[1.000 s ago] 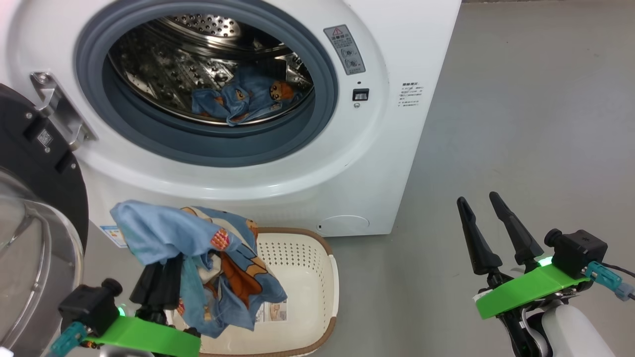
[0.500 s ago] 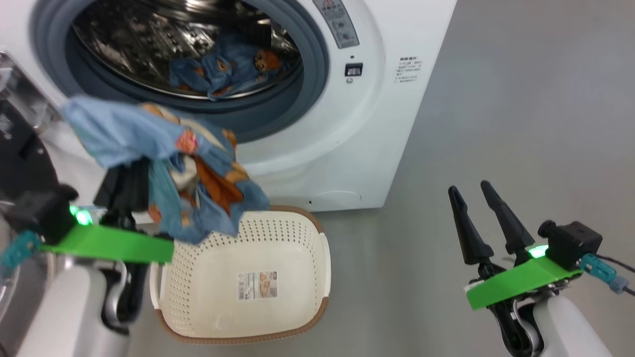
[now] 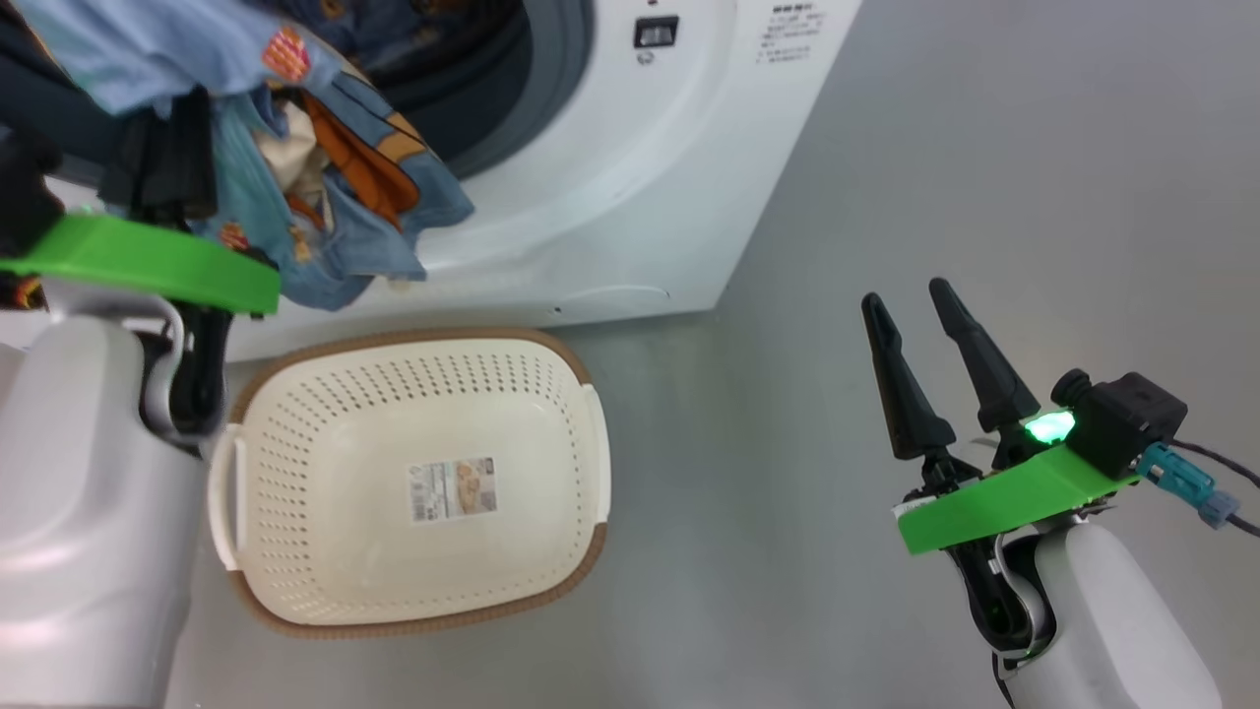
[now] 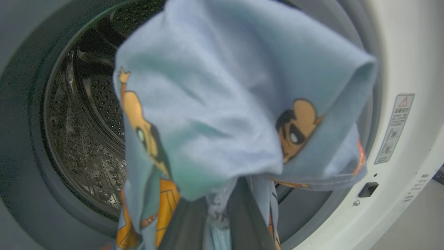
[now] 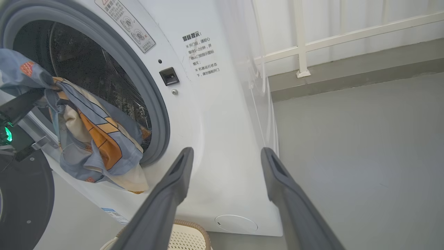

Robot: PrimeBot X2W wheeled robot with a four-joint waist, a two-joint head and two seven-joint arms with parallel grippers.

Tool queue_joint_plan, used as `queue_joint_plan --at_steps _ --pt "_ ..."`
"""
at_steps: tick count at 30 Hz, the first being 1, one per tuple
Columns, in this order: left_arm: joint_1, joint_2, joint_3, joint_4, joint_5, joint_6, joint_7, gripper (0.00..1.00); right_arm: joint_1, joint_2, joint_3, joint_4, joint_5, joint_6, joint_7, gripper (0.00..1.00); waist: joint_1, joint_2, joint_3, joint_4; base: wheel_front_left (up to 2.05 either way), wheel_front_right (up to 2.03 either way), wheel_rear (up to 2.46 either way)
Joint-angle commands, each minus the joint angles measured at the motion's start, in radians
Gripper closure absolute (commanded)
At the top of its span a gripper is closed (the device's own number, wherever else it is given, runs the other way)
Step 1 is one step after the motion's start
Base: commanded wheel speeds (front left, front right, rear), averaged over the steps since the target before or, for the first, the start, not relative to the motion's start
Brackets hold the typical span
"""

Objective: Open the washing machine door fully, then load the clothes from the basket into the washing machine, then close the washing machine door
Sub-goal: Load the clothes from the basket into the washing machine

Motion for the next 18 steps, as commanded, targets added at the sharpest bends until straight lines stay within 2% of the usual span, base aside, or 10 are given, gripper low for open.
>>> queue_joint_plan --at_steps 1,9,18 --pt "-0.068 0.041 0.019 0.025 -0.003 -0.008 -0.011 1.00 -0.016 0.006 0.020 -0.029 -0.013 0.006 -0.005 0.00 0.0000 -0.0001 0.083 -0.059 0.00 0.00 0.00" --pt "-0.237 0.053 -0.002 0.217 -0.011 -0.011 -0.020 1.00 -0.045 0.015 0.023 -0.043 -0.017 0.006 -0.005 0.00 0.0000 -0.0001 0.179 -0.097 0.00 0.00 0.00" --pt "-0.383 0.087 -0.010 0.331 0.014 -0.011 -0.021 1.00 -0.070 0.031 0.033 -0.064 -0.027 0.006 -0.005 0.00 0.0000 -0.0001 0.271 -0.138 0.00 0.00 0.00"
